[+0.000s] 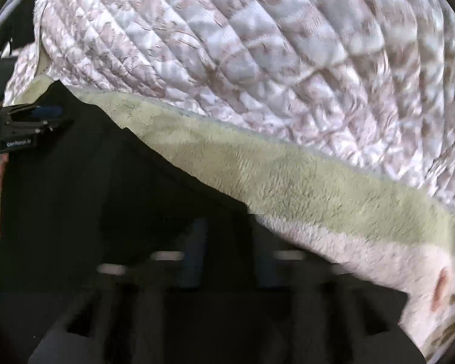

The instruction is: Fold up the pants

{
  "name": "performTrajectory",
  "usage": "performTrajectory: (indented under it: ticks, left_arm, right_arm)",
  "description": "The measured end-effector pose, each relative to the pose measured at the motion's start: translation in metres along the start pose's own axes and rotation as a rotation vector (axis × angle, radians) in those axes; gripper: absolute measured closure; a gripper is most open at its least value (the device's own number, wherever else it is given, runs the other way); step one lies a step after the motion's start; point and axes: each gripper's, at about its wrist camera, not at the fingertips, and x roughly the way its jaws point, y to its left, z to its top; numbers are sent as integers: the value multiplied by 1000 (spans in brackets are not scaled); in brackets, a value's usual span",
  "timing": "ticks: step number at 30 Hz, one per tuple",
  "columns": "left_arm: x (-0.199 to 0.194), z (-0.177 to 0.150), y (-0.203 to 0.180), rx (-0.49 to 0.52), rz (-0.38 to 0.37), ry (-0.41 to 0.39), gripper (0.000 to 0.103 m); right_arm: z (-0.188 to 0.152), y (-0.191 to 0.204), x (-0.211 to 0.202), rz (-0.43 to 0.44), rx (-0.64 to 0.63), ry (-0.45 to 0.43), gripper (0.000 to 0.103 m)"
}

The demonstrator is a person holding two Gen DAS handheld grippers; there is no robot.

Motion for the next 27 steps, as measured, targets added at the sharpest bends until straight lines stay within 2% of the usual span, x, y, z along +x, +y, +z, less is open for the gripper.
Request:
performTrajectory:
  ticks: [2,5,8,13,15,17,19,23,26,27]
  left_arm:
    - [-7,-1,-8,23,36,-7,99]
    - [-37,-5,0,-32,21,-67,99]
    - [-86,-16,13,-98,-19,-148,99]
    - [-171,-63,20,-151,-64,-261,99]
    - [-203,-99,22,-181,-92,-291,99]
    - [-215,-129,23,-206,-107,-282,99]
    - [-218,-163,17,-227,-126,-234,99]
    - [-208,-225,3,-239,-134,-107,99]
    - [-202,-256,-1,-255,-137,-20,99]
    - [-204,-261,1,-268,-145,-19,99]
  right_arm:
    - [1,5,-5,-20,-19,-4,95]
    - [0,11,-28,-41,-1,-53,96]
    - [-13,18,-79,-32,11,-148,96]
    - [-55,38,-171,-6,30,-276,96]
    - [-86,45,-203,13,60,-309,96]
    - [-121,59,-221,44,105,-304,96]
    - [-152,71,-223,56,135,-283,96]
    - [-221,88,-197,131,304,-149,96]
    - [-249,88,-178,179,409,-58,95]
    - [-256,89,-177,194,440,-43,95]
